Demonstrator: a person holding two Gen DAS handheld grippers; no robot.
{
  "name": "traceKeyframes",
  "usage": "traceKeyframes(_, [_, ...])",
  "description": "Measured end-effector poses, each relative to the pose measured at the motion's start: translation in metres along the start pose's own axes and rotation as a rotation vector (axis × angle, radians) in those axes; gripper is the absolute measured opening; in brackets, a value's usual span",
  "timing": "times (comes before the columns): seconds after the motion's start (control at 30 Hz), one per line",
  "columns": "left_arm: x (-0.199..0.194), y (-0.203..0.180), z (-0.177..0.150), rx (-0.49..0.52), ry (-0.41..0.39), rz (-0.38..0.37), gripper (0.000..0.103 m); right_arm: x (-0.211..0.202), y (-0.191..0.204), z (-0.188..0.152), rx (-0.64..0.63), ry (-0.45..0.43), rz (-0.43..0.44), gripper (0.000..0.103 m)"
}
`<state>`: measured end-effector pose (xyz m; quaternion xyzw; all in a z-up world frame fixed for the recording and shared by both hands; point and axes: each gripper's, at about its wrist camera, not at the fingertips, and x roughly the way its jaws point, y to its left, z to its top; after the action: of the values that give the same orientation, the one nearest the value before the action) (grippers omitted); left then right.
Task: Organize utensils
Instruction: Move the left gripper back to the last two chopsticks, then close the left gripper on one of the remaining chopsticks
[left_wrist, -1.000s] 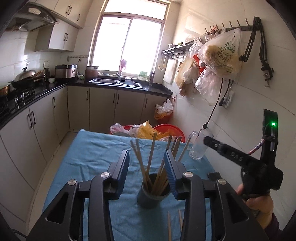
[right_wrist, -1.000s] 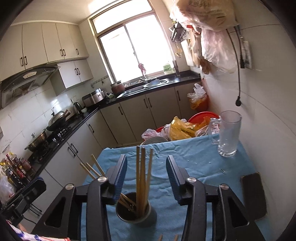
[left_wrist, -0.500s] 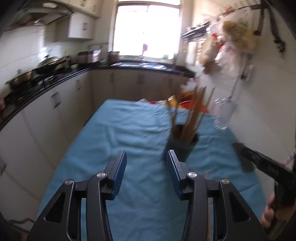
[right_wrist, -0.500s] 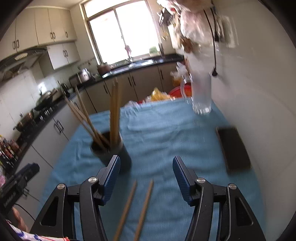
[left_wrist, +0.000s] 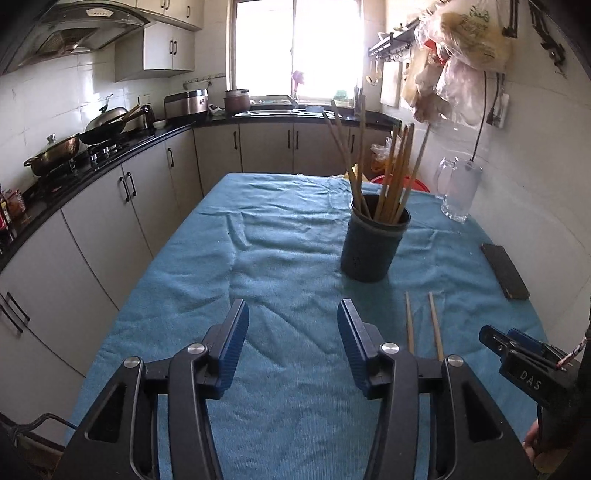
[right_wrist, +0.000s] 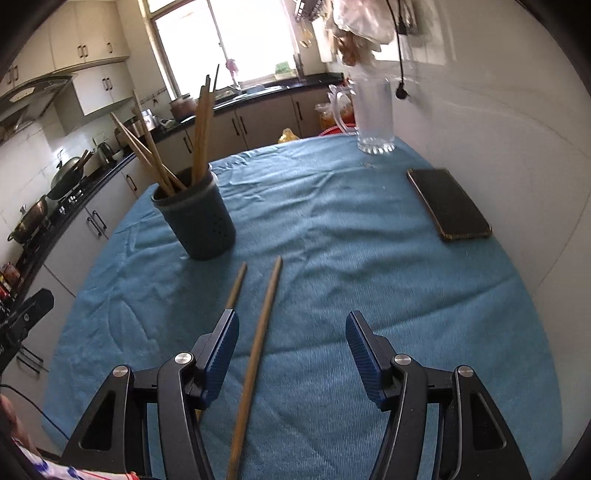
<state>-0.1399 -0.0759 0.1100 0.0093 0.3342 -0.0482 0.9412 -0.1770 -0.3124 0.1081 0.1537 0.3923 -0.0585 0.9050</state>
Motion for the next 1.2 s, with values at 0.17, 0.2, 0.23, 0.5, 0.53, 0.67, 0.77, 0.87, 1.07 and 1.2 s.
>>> traceKeyframes(0.17, [0.008,0.002,-0.007,-0.016,0.049,-0.023,0.049,0.006,-0.001,-0.007,-0.011,0.027,-0.026,0.064])
traceKeyframes(0.2, [0.009,0.003,-0.007,-0.023,0.056,-0.024,0.049,0.008,-0.001,-0.009,-0.013,0.03,-0.029,0.064])
traceKeyframes(0.23, [0.011,0.005,-0.008,-0.031,0.063,-0.025,0.049,0.009,-0.001,-0.011,-0.017,0.036,-0.032,0.064])
traceKeyframes(0.5, [0.033,0.002,-0.019,-0.037,0.145,-0.051,0.049,0.031,0.009,-0.021,-0.078,0.083,-0.064,0.064])
traceKeyframes(0.53, [0.036,0.0,-0.02,-0.031,0.157,-0.056,0.049,0.033,0.011,-0.021,-0.089,0.085,-0.062,0.064])
traceKeyframes(0.67, [0.043,-0.005,-0.024,-0.024,0.181,-0.064,0.049,0.044,0.025,-0.024,-0.157,0.105,-0.06,0.064])
traceKeyframes(0.77, [0.046,-0.009,-0.025,-0.017,0.189,-0.07,0.049,0.05,0.034,-0.03,-0.211,0.121,-0.063,0.043])
traceKeyframes(0.87, [0.049,-0.019,-0.029,0.01,0.212,-0.099,0.049,0.051,0.035,-0.03,-0.229,0.13,-0.076,0.017])
traceKeyframes(1.07, [0.055,-0.054,-0.04,0.103,0.265,-0.224,0.049,0.041,-0.001,-0.029,-0.158,0.144,-0.095,0.014])
traceKeyframes(1.2, [0.065,-0.083,-0.048,0.19,0.296,-0.283,0.047,0.03,-0.018,-0.032,-0.133,0.144,-0.101,0.01])
